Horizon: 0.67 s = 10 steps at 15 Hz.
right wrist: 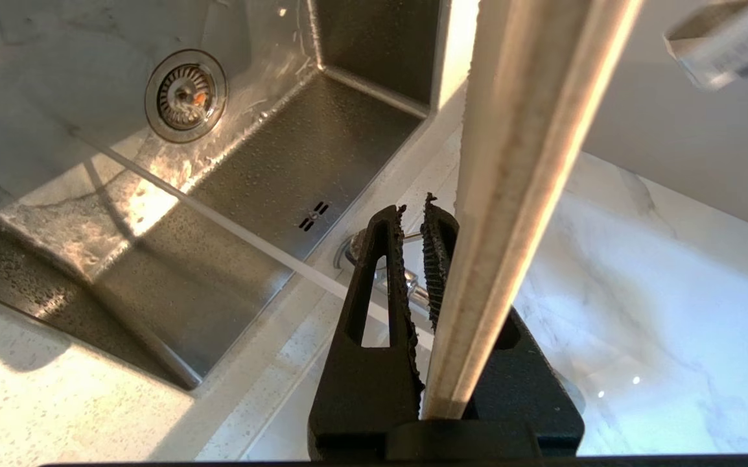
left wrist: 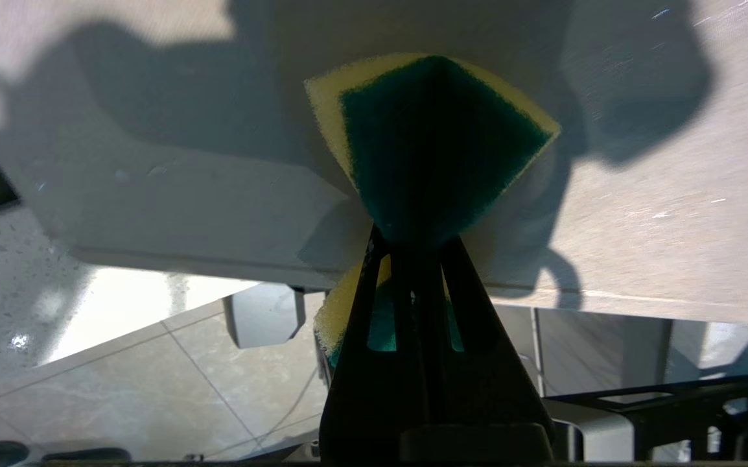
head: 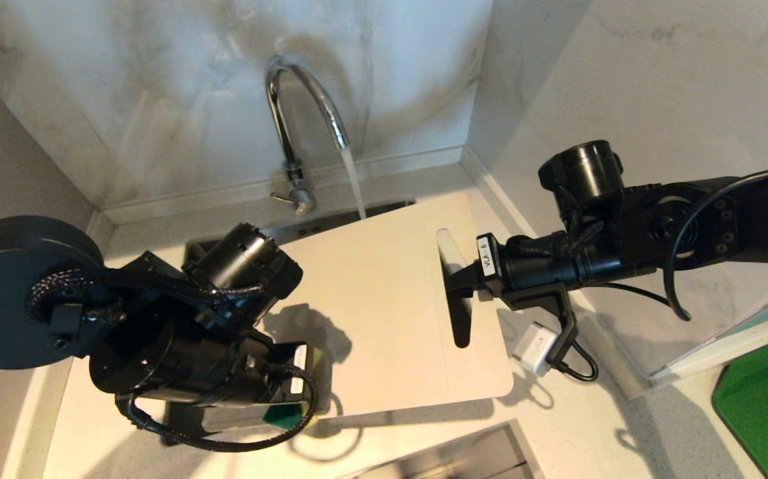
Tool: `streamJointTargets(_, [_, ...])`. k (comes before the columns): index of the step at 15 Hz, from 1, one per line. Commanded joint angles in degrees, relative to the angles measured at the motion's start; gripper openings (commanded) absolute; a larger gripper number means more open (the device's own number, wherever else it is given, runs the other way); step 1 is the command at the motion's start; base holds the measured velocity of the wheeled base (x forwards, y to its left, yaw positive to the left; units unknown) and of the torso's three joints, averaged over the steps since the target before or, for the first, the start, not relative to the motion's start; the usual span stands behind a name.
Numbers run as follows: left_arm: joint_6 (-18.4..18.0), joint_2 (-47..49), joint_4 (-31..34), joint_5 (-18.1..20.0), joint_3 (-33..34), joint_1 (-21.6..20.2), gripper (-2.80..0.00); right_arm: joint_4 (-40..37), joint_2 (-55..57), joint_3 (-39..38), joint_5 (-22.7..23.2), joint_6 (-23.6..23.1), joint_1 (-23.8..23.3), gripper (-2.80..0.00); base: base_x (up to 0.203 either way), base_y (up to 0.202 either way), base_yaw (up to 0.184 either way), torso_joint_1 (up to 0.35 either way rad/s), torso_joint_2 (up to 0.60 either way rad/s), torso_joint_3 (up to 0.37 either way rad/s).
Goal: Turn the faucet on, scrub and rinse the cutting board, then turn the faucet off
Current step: Scrub the cutting board underwater
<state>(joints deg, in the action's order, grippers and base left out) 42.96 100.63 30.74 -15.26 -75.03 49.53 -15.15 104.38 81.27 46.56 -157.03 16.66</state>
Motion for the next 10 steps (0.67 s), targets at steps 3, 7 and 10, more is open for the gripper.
streamJointTargets(3, [-0.3,0.3,-4.2,-0.4,5.7,-3.3,-2.80,-0.1,-0.6,0.1,0.5,-0.8,0.0,-2.80,0.000,0.000,0.000,0.000,0.00,0.000])
streamJointTargets(7, [-0.4,-1.2,-4.4,-0.2,8.2,-6.8,-2.80,-0.1,-1.2,0.2,0.5,-0.5,-0.1,-2.80,0.000,0.000,0.000,0.000,0.00,0.000])
streamJointTargets(10, [-0.7,-2.9,-4.6,0.1,10.4,-9.8,-2.80,-0.1,-1.8,0.0,0.6,-0.5,-0.8,-2.80,0.000,0.000,0.000,0.000,0.00,0.000])
